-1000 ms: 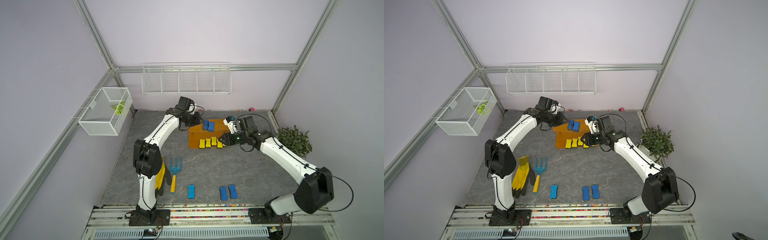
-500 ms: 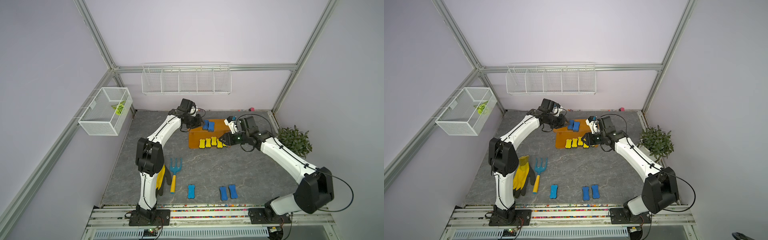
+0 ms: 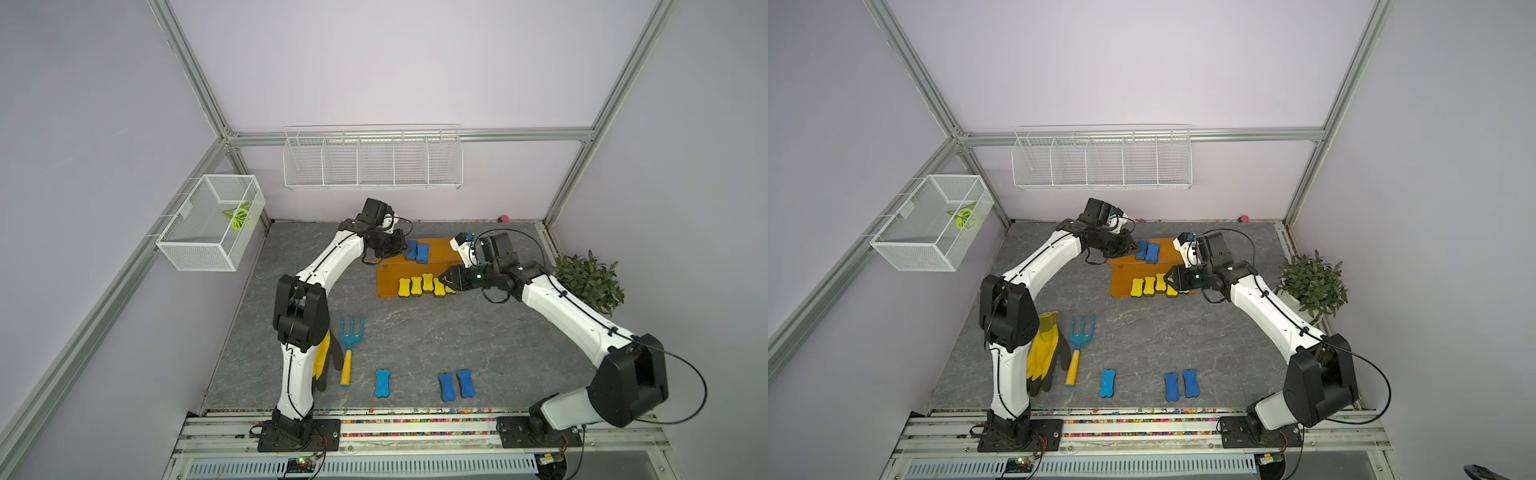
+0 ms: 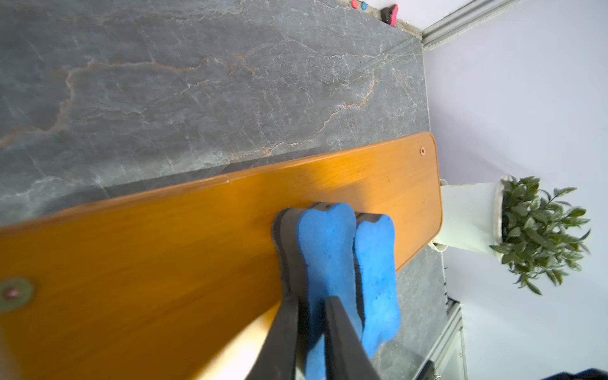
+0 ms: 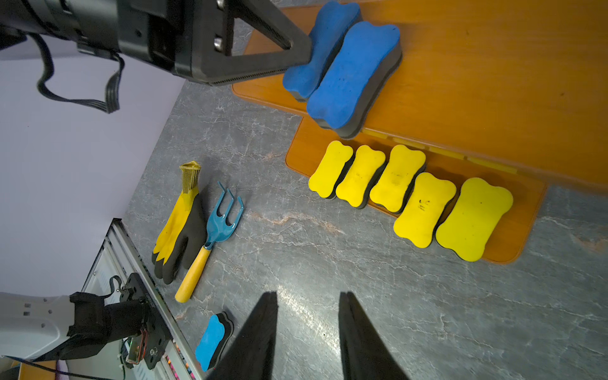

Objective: Remove the whiteboard erasers from the shelf
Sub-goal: Pick up the whiteboard eraser from the shelf.

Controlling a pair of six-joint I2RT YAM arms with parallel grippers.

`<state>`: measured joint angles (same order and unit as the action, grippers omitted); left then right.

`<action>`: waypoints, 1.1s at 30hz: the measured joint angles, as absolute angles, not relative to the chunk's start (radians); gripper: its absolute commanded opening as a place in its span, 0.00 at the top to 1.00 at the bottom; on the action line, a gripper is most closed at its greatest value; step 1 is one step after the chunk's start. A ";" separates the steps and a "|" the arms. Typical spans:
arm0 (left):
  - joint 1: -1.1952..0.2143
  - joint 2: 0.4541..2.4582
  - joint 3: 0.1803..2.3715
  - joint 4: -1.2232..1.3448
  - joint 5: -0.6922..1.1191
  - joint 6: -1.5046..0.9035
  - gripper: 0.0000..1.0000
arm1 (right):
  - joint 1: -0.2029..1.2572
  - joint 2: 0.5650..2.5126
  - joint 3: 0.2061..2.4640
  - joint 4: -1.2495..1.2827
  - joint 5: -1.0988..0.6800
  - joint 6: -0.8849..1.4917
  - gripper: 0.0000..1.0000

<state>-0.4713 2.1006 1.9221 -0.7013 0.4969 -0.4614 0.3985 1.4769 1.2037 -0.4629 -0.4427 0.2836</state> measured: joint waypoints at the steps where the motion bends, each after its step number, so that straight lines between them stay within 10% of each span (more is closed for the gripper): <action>1: -0.471 2.101 1.922 -0.700 0.496 -0.458 0.99 | 0.398 1.477 1.202 -0.463 -0.443 0.284 0.62; 18: -0.459 2.036 1.831 -0.672 0.506 -0.455 1.00 | 0.392 1.477 1.200 -0.461 -0.446 0.289 0.62; 33: -0.478 1.555 1.329 -0.564 0.505 -0.511 1.00 | 0.396 1.383 1.201 -0.462 -0.442 0.314 0.62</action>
<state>-0.4782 1.5547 1.3289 -0.5640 0.5053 -0.5114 0.3958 1.3827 1.2011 -0.4618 -0.4423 0.3141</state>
